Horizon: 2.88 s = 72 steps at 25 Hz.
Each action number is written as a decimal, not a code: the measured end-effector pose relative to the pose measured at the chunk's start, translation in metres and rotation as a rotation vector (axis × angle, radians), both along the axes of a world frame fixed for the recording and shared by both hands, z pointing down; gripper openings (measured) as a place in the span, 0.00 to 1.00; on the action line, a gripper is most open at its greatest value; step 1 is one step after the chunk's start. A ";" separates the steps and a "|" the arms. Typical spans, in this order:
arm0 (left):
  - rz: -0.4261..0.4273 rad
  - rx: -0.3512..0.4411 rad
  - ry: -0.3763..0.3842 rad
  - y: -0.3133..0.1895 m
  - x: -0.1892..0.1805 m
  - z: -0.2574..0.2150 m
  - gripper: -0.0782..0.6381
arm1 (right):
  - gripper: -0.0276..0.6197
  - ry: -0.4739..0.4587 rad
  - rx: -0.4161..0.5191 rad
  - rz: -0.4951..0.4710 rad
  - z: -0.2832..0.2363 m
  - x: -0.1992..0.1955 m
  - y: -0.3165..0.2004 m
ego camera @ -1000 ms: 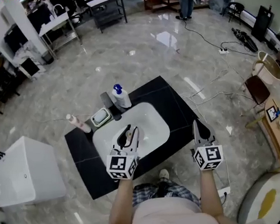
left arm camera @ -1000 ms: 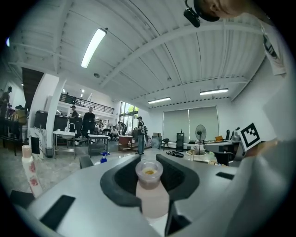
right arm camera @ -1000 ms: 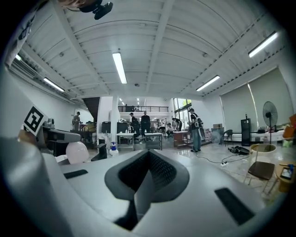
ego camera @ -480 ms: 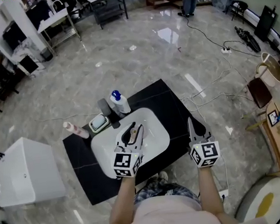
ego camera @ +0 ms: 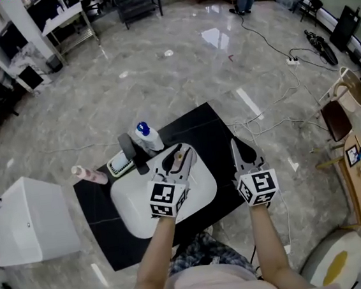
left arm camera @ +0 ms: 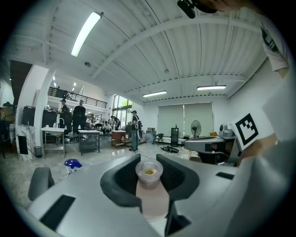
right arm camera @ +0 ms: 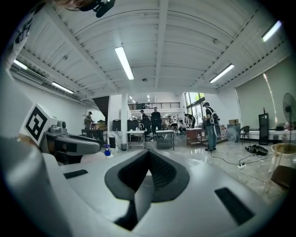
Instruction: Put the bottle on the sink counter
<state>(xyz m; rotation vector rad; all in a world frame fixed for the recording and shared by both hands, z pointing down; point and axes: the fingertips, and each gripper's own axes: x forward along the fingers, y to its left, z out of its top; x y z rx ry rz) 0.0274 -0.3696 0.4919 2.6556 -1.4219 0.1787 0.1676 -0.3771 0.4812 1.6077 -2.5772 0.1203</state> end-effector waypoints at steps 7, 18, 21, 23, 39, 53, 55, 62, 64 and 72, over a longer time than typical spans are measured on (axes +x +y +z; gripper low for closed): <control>0.000 -0.019 0.007 -0.095 0.022 0.035 0.28 | 0.07 -0.001 -0.020 -0.037 0.026 -0.007 -0.093; 0.012 -0.060 -0.015 -0.198 0.052 0.122 0.28 | 0.07 0.050 -0.107 -0.077 0.128 -0.013 -0.201; 0.004 -0.081 -0.015 -0.209 0.058 0.143 0.28 | 0.07 0.050 -0.131 -0.061 0.147 -0.012 -0.212; -0.003 -0.096 -0.024 -0.215 0.060 0.155 0.28 | 0.07 0.051 -0.149 -0.048 0.158 -0.011 -0.216; 0.021 -0.158 -0.162 -0.232 0.083 0.189 0.28 | 0.07 0.074 -0.184 0.008 0.173 0.021 -0.207; 0.008 -0.063 -0.095 -0.217 0.079 0.157 0.52 | 0.07 0.051 -0.179 0.045 0.163 0.045 -0.181; -0.004 -0.057 -0.083 -0.214 0.076 0.150 0.52 | 0.07 0.052 -0.174 0.051 0.159 0.046 -0.175; -0.044 -0.025 -0.033 -0.189 0.059 0.106 0.49 | 0.07 0.039 -0.135 0.100 0.118 0.059 -0.147; -0.048 -0.028 0.009 -0.175 0.052 0.088 0.43 | 0.07 0.031 -0.119 0.120 0.101 0.063 -0.135; -0.030 0.009 0.128 -0.092 0.026 0.008 0.19 | 0.07 0.015 -0.058 0.172 0.030 0.077 -0.062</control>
